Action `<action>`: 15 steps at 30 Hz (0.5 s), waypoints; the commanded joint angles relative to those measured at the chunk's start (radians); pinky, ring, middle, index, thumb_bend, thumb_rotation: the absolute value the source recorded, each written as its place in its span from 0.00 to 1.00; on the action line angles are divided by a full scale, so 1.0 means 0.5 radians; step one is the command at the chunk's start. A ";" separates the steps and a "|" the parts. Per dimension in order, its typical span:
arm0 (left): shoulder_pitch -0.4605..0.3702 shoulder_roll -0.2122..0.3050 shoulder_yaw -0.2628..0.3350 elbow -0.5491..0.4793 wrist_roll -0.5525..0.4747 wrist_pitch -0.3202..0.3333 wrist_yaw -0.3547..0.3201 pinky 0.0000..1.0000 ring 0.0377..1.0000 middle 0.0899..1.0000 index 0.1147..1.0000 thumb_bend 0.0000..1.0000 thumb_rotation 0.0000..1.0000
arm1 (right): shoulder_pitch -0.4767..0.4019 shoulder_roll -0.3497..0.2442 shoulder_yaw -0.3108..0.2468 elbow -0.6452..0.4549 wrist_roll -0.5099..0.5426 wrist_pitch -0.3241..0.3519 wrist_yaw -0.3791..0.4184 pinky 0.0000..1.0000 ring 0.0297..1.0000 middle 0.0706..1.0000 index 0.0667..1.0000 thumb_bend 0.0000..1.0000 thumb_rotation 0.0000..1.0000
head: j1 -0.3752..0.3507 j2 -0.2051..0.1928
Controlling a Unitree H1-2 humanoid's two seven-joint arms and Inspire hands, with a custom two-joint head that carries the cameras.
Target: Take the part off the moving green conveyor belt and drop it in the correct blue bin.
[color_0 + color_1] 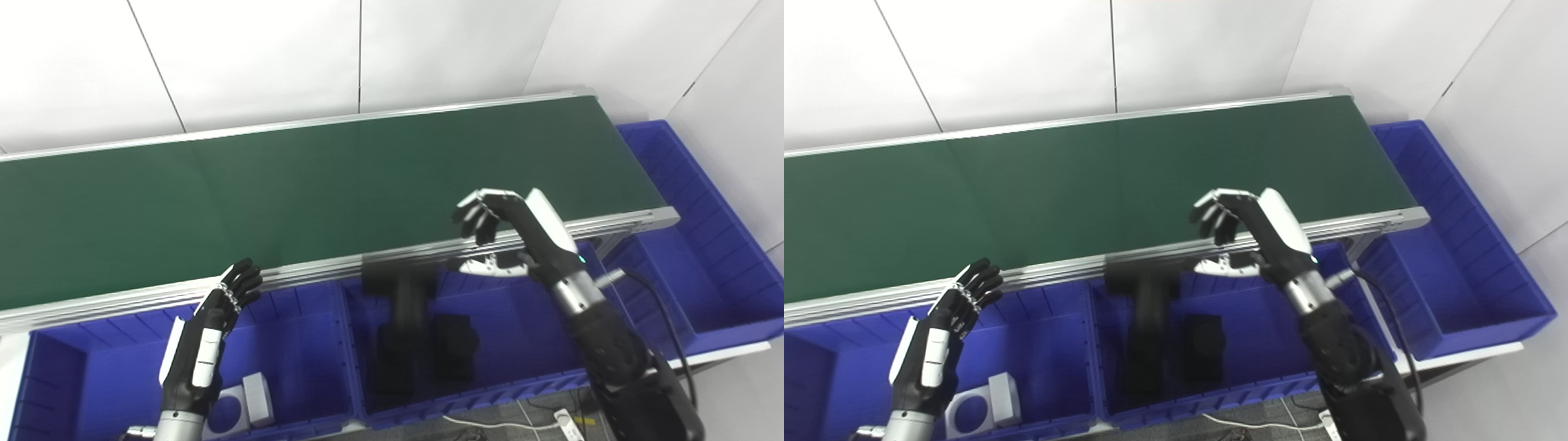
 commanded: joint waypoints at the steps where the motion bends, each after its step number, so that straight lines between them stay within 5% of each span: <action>1: -0.007 0.004 0.004 -0.059 -0.007 -0.054 -0.014 0.83 0.84 0.85 0.85 0.66 0.97 | 0.045 -0.043 -0.070 -0.088 0.042 -0.075 -0.044 0.25 0.29 0.37 0.49 0.52 0.00 | 0.002 -0.008; 15: 0.017 0.022 0.022 -0.065 0.025 -0.059 -0.006 0.80 0.84 0.84 0.84 0.69 0.96 | 0.298 -0.073 -0.268 -0.015 -0.008 -0.062 -0.089 0.24 0.28 0.37 0.50 0.51 0.00 | 0.005 -0.032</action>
